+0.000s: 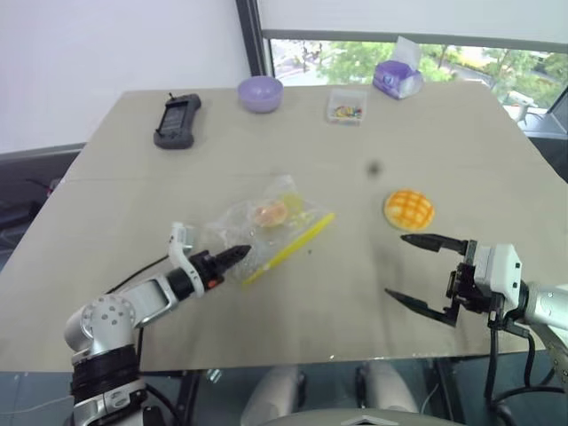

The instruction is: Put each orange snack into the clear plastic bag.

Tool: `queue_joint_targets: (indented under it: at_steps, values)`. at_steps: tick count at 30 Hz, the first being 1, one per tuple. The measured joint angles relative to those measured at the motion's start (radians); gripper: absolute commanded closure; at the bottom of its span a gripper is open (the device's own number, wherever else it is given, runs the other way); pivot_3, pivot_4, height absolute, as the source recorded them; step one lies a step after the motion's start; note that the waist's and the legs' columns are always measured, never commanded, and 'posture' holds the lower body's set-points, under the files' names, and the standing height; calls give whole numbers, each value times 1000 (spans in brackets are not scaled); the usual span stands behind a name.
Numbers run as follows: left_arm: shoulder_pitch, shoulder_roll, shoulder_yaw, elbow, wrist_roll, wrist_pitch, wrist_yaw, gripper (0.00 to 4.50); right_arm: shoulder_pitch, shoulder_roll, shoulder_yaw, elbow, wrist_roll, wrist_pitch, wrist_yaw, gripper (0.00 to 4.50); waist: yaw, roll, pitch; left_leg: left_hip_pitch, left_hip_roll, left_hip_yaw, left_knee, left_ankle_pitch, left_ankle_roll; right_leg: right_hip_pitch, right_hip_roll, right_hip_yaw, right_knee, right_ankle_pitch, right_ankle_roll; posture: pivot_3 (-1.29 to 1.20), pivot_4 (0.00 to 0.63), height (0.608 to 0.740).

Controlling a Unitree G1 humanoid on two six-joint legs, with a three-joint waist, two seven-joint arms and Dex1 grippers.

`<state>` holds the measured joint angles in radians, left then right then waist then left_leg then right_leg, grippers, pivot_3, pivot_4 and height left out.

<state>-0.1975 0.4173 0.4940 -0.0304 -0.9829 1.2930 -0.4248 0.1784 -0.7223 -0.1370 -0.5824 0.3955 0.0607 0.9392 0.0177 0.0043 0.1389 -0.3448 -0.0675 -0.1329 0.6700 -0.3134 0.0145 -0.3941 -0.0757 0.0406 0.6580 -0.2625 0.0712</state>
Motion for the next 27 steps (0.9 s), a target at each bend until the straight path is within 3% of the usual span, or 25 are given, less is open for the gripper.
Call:
queue_joint_targets:
  at_steps: [10, 20, 27]
  values:
    - [-16, 7, 26, 43, -36, 12, -19, 4482, -23, 4, 38, -10, -99, 34, -84, 0, -2, 1, 0, 0, 1, 0, 0, 0, -1, 0, 1, 0, 0, 0, 0, 0, 150, 740]
    - [-91, 16, 89, 82, -193, 119, 23, 4482, -154, 83, 204, 58, -383, 30, -246, 0, -10, -13, 8, -4, 1, 0, 0, 0, -1, -6, 3, 1, -1, 0, 0, 0, 150, 740]
    - [-145, -10, 104, 81, -358, 162, 176, 4482, -353, 161, 378, 294, -659, -106, -376, 0, -29, -14, 8, -11, 1, 1, 0, 1, -2, -16, 3, 2, 2, 0, -1, 0, 150, 740]
